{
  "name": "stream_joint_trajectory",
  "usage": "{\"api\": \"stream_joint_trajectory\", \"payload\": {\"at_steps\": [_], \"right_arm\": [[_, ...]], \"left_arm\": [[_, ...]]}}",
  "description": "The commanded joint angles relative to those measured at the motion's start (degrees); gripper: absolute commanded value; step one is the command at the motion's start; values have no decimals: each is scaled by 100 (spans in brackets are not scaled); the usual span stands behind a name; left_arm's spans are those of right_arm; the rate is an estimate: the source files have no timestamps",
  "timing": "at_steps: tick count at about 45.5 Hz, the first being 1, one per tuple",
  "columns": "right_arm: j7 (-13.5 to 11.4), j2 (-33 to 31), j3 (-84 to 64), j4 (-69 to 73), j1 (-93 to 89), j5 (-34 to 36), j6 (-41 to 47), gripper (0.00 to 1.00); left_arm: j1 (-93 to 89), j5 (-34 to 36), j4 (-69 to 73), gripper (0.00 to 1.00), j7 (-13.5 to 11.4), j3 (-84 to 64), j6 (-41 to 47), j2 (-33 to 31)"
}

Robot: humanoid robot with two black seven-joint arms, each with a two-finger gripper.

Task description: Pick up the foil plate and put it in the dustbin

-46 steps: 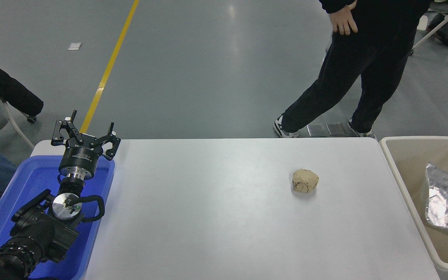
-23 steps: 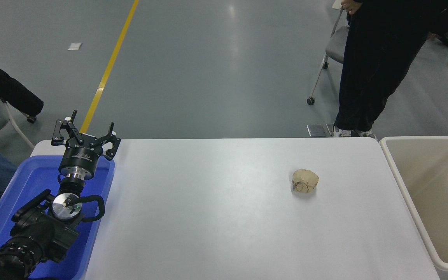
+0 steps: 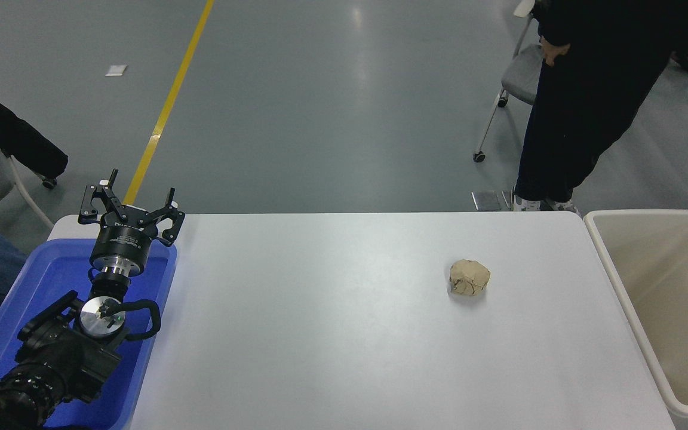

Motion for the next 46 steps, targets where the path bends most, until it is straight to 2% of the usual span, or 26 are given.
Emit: {"api": "stream_joint_trajectory", "payload": {"at_steps": [1, 15, 30, 35, 43, 46], "right_arm": [[-1, -427, -1198, 1385, 1400, -98, 56, 100], [7, -392, -2508, 2432, 3220, -10, 126, 100], [-1, 65, -3036, 2704, 3897, 60, 389, 100], [7, 188, -3431, 3082, 4485, 51, 1275, 100], [-1, 750, -3792, 3180, 5408, 51, 3929, 100], [-1, 961, -3819, 3180, 5637, 51, 4659, 100]], "left_arm": [[4, 0, 0, 99, 2, 0, 0, 0], [4, 0, 0, 99, 10, 0, 0, 0], [-5, 0, 0, 99, 10, 0, 0, 0], [-5, 0, 0, 99, 2, 0, 0, 0], [4, 0, 0, 99, 2, 0, 0, 0], [4, 0, 0, 99, 10, 0, 0, 0]]}}
